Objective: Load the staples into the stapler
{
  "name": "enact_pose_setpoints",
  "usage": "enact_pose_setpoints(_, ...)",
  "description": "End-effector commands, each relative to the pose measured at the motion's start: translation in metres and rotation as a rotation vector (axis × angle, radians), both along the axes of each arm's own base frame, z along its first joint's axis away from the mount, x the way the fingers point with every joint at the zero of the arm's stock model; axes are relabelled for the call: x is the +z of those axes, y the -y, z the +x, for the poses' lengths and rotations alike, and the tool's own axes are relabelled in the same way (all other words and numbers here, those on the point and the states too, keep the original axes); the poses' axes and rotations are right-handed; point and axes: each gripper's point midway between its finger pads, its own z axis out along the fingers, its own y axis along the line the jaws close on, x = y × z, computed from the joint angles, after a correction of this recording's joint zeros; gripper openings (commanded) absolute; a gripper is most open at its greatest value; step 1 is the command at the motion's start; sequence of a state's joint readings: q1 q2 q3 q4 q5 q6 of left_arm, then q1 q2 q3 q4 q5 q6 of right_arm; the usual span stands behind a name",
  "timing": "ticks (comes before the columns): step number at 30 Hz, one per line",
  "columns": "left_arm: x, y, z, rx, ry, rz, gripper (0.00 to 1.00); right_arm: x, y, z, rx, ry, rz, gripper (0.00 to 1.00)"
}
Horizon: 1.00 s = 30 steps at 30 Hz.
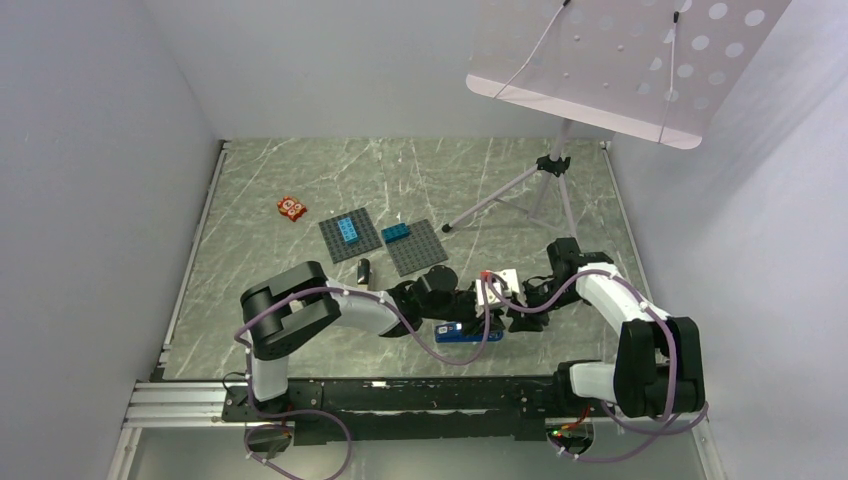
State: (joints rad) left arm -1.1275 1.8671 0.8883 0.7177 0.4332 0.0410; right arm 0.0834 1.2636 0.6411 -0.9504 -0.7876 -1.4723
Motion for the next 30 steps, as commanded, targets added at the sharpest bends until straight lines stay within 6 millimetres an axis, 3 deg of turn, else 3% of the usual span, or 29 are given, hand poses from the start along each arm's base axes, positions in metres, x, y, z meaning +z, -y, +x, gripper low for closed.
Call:
enact_pose_setpoints(1,-0.016,-0.002,-0.006,0.006,-0.043,0.080,0.23,0.021,-0.009,0.006,0.008,0.042,0.070,0.44)
enact_pose_setpoints(5,-0.004,-0.003,-0.007,0.024,-0.043,0.053,0.38,0.032,-0.007,0.005,0.005,0.060,0.083,0.50)
enact_pose_setpoints(11,0.046,-0.002,-0.006,0.067,-0.061,-0.052,0.64,0.047,-0.011,0.002,0.025,0.089,0.113,0.60)
enact_pose_setpoints(14,0.065,-0.005,-0.006,0.072,-0.049,-0.086,0.67,0.051,-0.013,0.000,0.036,0.091,0.128,0.64)
enact_pose_setpoints(16,0.072,-0.015,-0.002,0.123,-0.036,-0.090,0.66,0.055,-0.018,-0.004,0.060,0.098,0.163,0.73)
enact_pose_setpoints(18,0.075,-0.037,0.008,0.224,-0.015,-0.084,0.67,0.055,-0.026,-0.008,0.088,0.098,0.172,0.78)
enact_pose_setpoints(22,0.064,-0.103,0.033,0.525,-0.056,-0.043,0.83,0.045,-0.041,-0.004,0.108,0.109,0.125,0.78)
enact_pose_setpoints(26,0.041,-0.159,0.039,0.702,-0.118,0.035,0.87,0.034,-0.046,0.004,0.093,0.122,0.078,0.67)
enact_pose_setpoints(30,0.040,-0.198,0.042,0.821,-0.130,0.038,0.92,0.020,-0.043,0.005,0.089,0.104,0.022,0.58)
